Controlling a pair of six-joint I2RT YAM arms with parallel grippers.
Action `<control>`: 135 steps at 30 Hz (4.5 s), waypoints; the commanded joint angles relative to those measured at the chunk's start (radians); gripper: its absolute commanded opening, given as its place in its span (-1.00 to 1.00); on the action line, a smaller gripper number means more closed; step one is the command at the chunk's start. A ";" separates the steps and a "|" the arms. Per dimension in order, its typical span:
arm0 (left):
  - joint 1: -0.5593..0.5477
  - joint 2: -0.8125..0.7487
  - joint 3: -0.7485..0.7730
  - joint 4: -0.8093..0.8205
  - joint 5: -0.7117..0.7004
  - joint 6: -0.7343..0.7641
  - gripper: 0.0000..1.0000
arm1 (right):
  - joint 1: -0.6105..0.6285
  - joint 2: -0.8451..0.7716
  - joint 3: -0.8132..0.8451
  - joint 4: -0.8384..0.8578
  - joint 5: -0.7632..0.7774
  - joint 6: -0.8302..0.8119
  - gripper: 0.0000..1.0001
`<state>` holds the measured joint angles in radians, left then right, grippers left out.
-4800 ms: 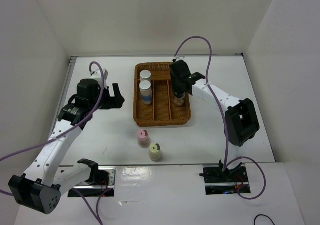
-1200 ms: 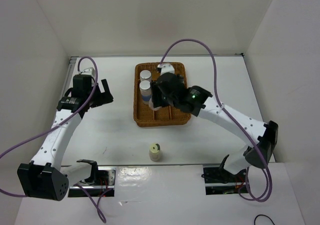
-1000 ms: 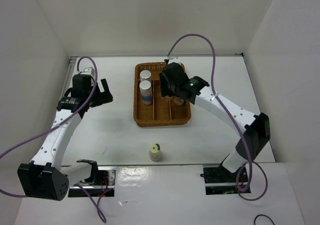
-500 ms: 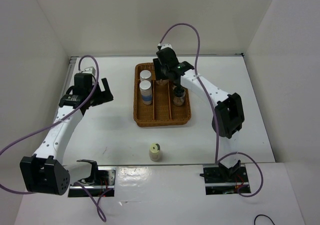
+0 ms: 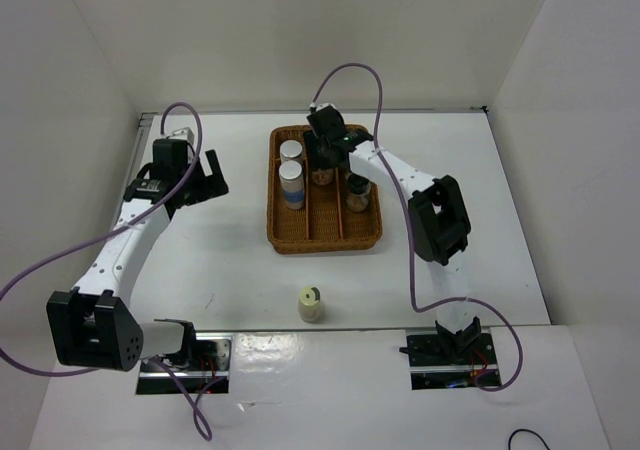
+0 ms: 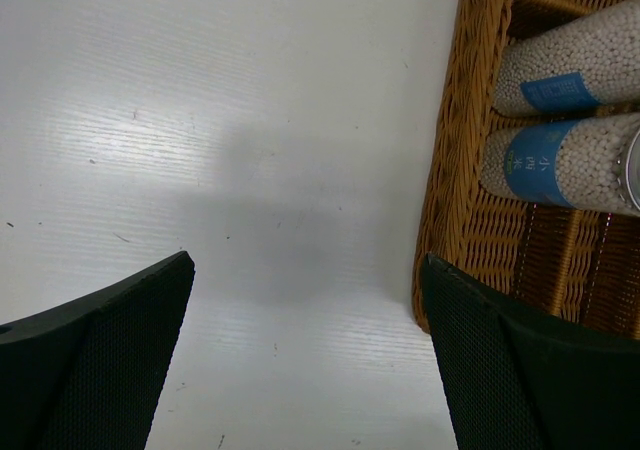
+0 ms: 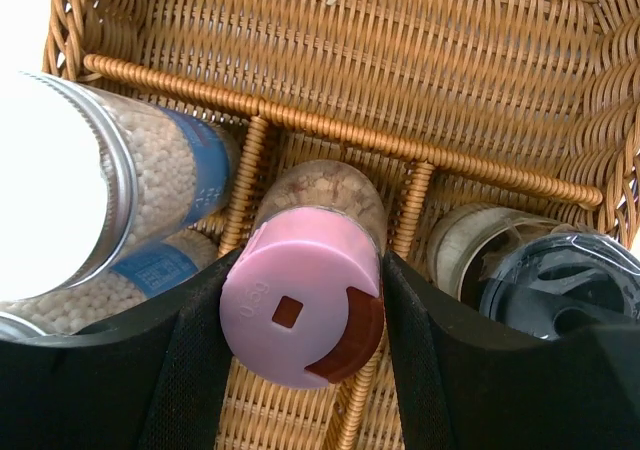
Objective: Organize the condiment bottles
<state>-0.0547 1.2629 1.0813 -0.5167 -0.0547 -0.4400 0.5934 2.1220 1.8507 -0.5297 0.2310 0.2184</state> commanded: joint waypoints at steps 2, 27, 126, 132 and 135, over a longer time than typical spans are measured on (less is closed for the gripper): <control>0.006 0.023 0.054 0.035 0.027 0.023 1.00 | -0.015 0.016 0.005 0.051 -0.019 -0.008 -0.16; 0.015 0.003 0.043 0.026 0.082 0.023 1.00 | -0.024 -0.143 0.024 -0.004 -0.067 0.019 0.66; 0.024 -0.056 -0.031 0.044 0.044 0.041 1.00 | 0.187 -0.438 -0.231 -0.018 0.168 0.030 -0.20; 0.024 -0.046 -0.021 0.044 0.044 0.041 1.00 | 0.166 -0.306 -0.222 0.016 0.159 0.021 -0.20; 0.033 -0.036 -0.021 0.044 0.044 0.041 1.00 | 0.157 -0.269 -0.222 0.040 0.150 0.010 -0.20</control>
<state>-0.0322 1.2259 1.0443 -0.5049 -0.0204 -0.4149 0.7647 1.8442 1.5826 -0.5758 0.3763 0.2550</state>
